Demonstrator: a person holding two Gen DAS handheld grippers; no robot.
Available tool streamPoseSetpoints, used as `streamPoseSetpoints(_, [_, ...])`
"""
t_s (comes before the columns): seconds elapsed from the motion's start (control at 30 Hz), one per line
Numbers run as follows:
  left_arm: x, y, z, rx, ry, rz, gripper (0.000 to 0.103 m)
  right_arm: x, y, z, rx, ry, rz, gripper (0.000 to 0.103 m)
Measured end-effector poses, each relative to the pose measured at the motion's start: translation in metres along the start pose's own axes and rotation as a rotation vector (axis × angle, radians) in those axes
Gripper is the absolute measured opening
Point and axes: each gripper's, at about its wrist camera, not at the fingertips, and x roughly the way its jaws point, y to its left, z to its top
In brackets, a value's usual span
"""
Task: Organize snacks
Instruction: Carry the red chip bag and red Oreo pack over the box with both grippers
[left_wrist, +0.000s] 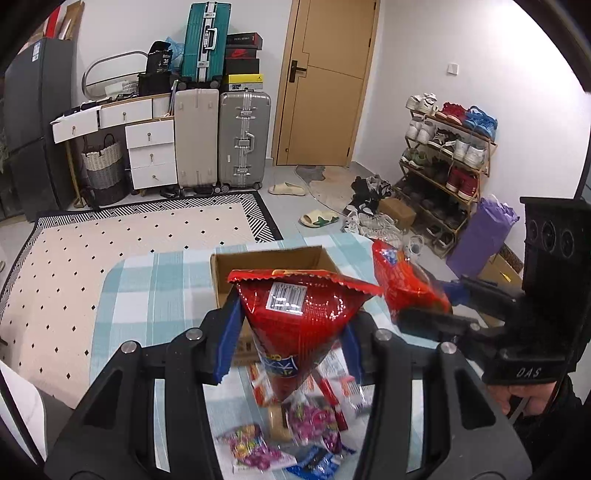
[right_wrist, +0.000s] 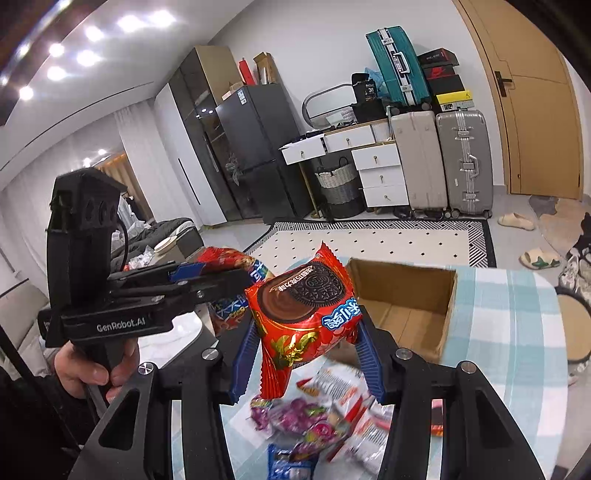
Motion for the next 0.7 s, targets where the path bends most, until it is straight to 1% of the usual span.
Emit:
streamPoseSetpoints(0.17, [0.046,0.020,0.042,-0.038,0.020,0.002,0.045,0.033,-0.024,0.026,0.020,0.032,-0.012,0.050])
streamPoseSetpoints(0.3, [0.092,0.038,0.059,-0.060,0.067,-0.016,0.045,0.065,-0.047,0.040,0.025,0.065,-0.036,0.050])
streamPoseSetpoints(0.37, [0.119,0.044,0.063,-0.059,0.089,-0.005,0.045,0.081,-0.058,0.041,0.023,0.088,-0.046,0.050])
streamPoseSetpoints(0.53, [0.173,0.049,0.052,-0.068,0.146,0.014,0.045,0.117,-0.082,0.028,0.005,0.157,-0.110,0.050])
streamPoseSetpoints(0.63, [0.195,0.047,0.041,-0.058,0.168,0.024,0.045,0.134,-0.094,0.016,0.010,0.191,-0.124,0.050])
streamPoseSetpoints(0.7, [0.206,0.045,0.036,-0.045,0.175,0.059,0.045,0.141,-0.102,0.010,0.015,0.202,-0.127,0.050])
